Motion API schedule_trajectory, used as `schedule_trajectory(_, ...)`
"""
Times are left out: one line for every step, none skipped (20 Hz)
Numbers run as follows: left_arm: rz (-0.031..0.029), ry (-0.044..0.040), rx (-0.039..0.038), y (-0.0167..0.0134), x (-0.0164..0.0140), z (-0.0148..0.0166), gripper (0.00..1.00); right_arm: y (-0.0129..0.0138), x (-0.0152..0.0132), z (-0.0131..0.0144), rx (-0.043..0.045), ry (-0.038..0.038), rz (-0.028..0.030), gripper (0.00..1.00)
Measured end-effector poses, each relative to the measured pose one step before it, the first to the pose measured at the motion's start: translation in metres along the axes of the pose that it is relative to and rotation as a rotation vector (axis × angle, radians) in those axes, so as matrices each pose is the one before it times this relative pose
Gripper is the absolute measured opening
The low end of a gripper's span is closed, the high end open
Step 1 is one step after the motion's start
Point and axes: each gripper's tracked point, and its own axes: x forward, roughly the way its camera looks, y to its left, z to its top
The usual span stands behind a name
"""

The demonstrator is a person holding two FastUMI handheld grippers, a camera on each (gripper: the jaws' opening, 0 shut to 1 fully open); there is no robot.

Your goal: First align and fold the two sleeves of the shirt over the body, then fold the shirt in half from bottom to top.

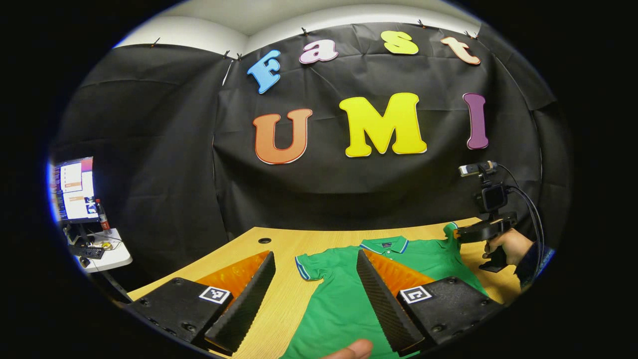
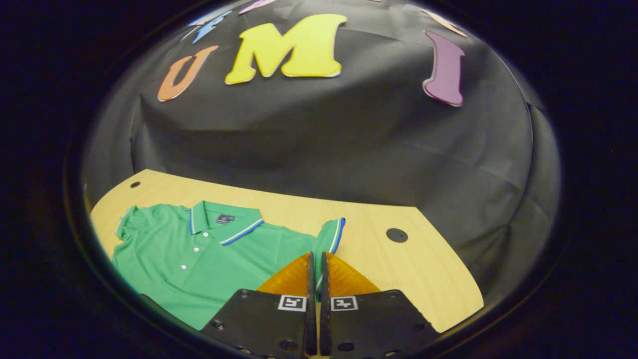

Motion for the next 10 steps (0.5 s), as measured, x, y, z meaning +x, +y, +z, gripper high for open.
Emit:
schedule_trajectory(0.00413, 0.00071, 0.00138, 0.00189, 0.00072, -0.00067, 1.00, 0.00926, -0.00104, 0.00267, -0.02361, -0.01116, 0.00594, 0.03)
schedule_trajectory(0.00433, 0.00162, -0.00002, 0.00139, 0.00042, -0.00044, 1.00, 0.01143, -0.00082, 0.00223, -0.01401, -0.00835, 0.01064, 0.03)
schedule_trajectory(0.00267, 0.00229, -0.00104, 0.00083, 0.00072, -0.00096, 1.00, 0.01304, -0.00383, 0.00110, -0.00899, -0.00511, 0.02566, 0.03)
schedule_trajectory(0.00033, 0.00175, -0.00117, 0.00058, 0.00113, -0.00030, 1.00, 0.01410, -0.00295, 0.00341, -0.00695, -0.00835, 0.02370, 0.03)
schedule_trajectory(0.00165, 0.00208, -0.00135, 0.00052, 0.00014, -0.00029, 1.00, 0.01233, -0.00303, 0.00292, -0.00249, -0.00905, 0.02721, 0.03)
schedule_trajectory(0.00366, 0.00201, -0.00132, 0.00093, 0.00052, -0.00094, 1.00, 0.01595, -0.00501, 0.00593, 0.00113, -0.01563, 0.04229, 0.10)
schedule_trajectory(0.00317, 0.00270, -0.00099, 0.00015, 0.00071, -0.00059, 1.00, 0.01232, -0.00599, 0.00442, 0.00273, -0.01060, 0.02439, 0.24)
schedule_trajectory(0.00192, 0.00176, -0.00195, 0.00077, 0.00041, -0.00035, 1.00, 0.00634, -0.00786, 0.00916, 0.00807, -0.01625, 0.00799, 0.34)
schedule_trajectory(0.00106, 0.00329, -0.00187, -0.00074, 0.00033, -0.00122, 1.00, 0.00569, -0.00739, 0.00644, 0.01717, -0.01507, 0.01495, 0.65)
schedule_trajectory(-0.00207, 0.00506, 0.00013, -0.00101, 0.00161, -0.00131, 1.00, 0.00622, -0.01033, 0.00521, 0.02466, -0.01278, 0.00995, 0.96)
